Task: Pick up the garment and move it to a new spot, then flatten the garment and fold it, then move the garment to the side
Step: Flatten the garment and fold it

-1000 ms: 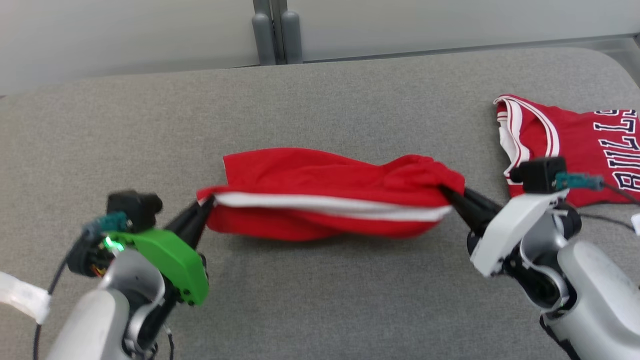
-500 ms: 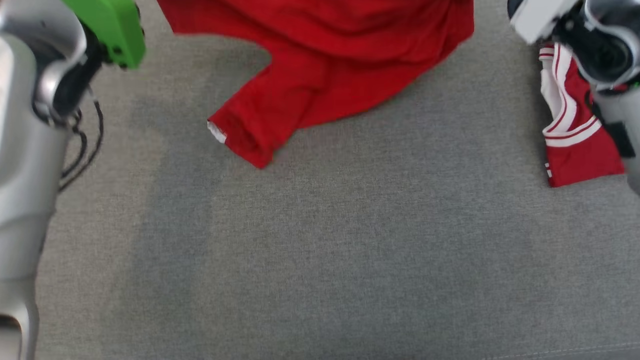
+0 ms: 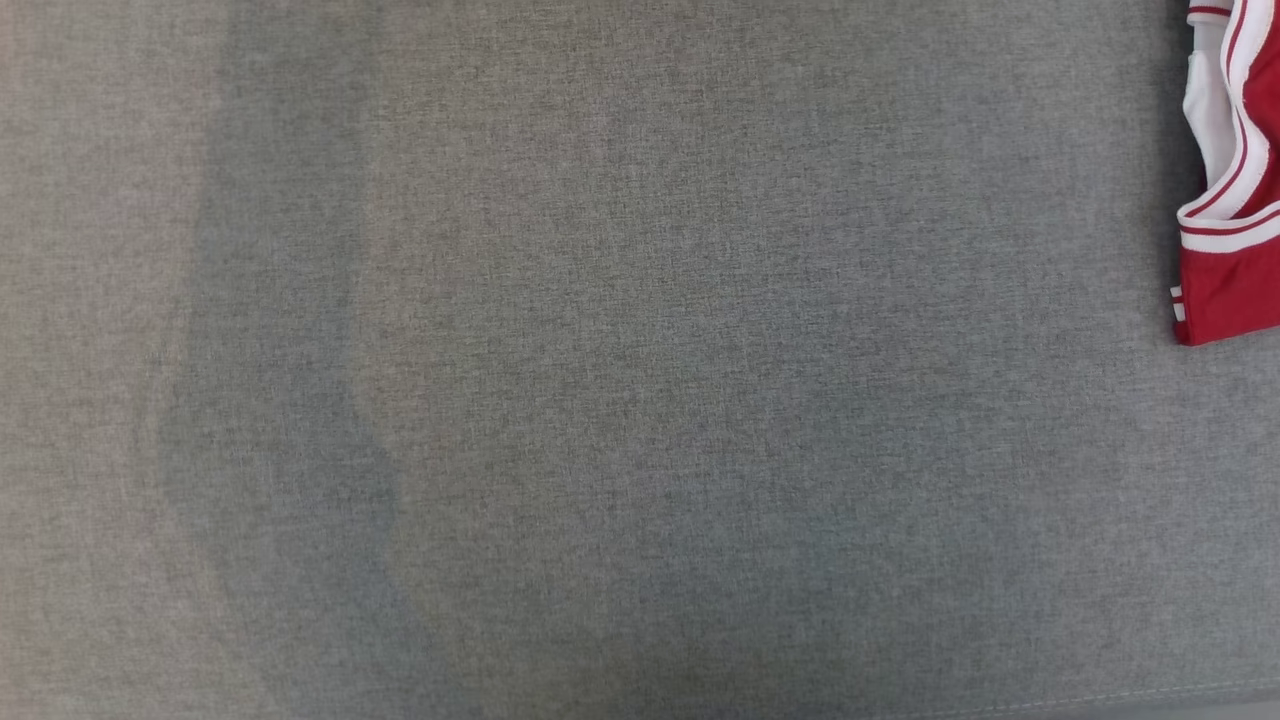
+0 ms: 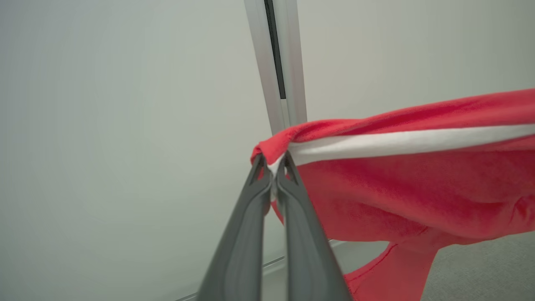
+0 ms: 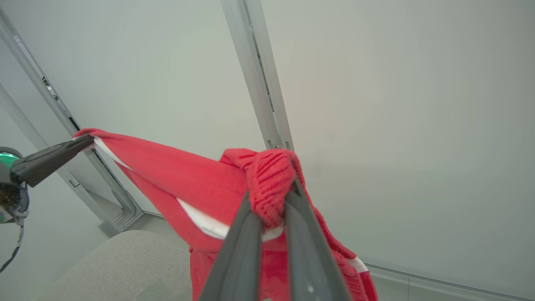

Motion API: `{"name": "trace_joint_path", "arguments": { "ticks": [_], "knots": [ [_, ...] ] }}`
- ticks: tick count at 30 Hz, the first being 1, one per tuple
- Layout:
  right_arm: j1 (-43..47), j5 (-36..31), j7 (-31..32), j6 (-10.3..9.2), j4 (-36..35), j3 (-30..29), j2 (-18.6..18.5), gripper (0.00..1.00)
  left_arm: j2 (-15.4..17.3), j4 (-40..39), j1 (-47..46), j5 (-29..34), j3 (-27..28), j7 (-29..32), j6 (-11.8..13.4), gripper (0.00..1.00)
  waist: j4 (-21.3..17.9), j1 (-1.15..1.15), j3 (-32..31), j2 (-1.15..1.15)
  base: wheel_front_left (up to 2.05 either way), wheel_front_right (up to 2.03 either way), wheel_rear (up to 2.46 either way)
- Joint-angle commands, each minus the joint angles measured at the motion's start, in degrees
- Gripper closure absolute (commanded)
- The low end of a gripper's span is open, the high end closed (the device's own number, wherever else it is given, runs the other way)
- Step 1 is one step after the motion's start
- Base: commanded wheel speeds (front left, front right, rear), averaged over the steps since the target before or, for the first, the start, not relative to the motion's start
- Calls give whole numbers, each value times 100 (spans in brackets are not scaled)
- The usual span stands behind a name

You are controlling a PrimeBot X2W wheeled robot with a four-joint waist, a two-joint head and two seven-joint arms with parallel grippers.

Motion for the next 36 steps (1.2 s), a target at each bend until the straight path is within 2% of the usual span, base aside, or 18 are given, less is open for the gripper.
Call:
{"name": "trace_joint_path", "arguments": {
  "ticks": [1, 5, 9, 15, 19, 24, 28, 33, 36],
  "knots": [
    [-123, 70, -88, -2, 91, 53, -60, 100, 2, 141, -167, -34, -66, -64, 13, 100, 2, -1, 0, 0, 0, 0, 0],
    [-134, 224, -187, -1, 235, 414, -117, 100, -42, 451, -244, -203, -302, -217, 13, 100, 38, -1, -101, 0, 0, 0, 0],
    [391, 435, -303, -1, 254, 936, -175, 100, -50, 704, 243, -427, -662, -244, 13, 100, 67, -1, -364, 0, 0, 0, 0],
    [1564, 832, -563, -1, 95, 1769, -305, 100, 100, 668, 1474, -900, -1373, -96, 13, 100, 68, -1, -980, 0, 0, 0, 0],
    [2352, 992, -565, -1, -43, 2388, -481, 100, 403, 255, 2471, -1345, -1894, 211, 13, 100, 49, -1, -1468, 0, 0, 0, 0],
    [3308, 1388, -323, -2, -232, 2988, -688, 100, 1028, -524, 3670, -1922, -2365, 801, 14, 100, 1, -1, -2109, 0, 0, 0, 0],
    [3989, 1602, -12, -5, -483, 3424, -901, 100, 1637, -1284, 4542, -2335, -2497, 1296, 54, 100, -38, -1, -2620, 0, 0, 0, 0],
    [4685, 1744, 317, -8, -834, 3685, -1280, 100, 2382, -2537, 5514, -2780, -2656, 2009, 424, 100, -45, -1, -3071, 0, 0, 0, 0],
    [5103, 1817, 535, -8, -1156, 3699, -1551, 100, 2966, -3546, 6060, -3099, -2705, 2429, 807, 100, -51, -1, -3243, 0, 0, 0, 0]
  ]
}}
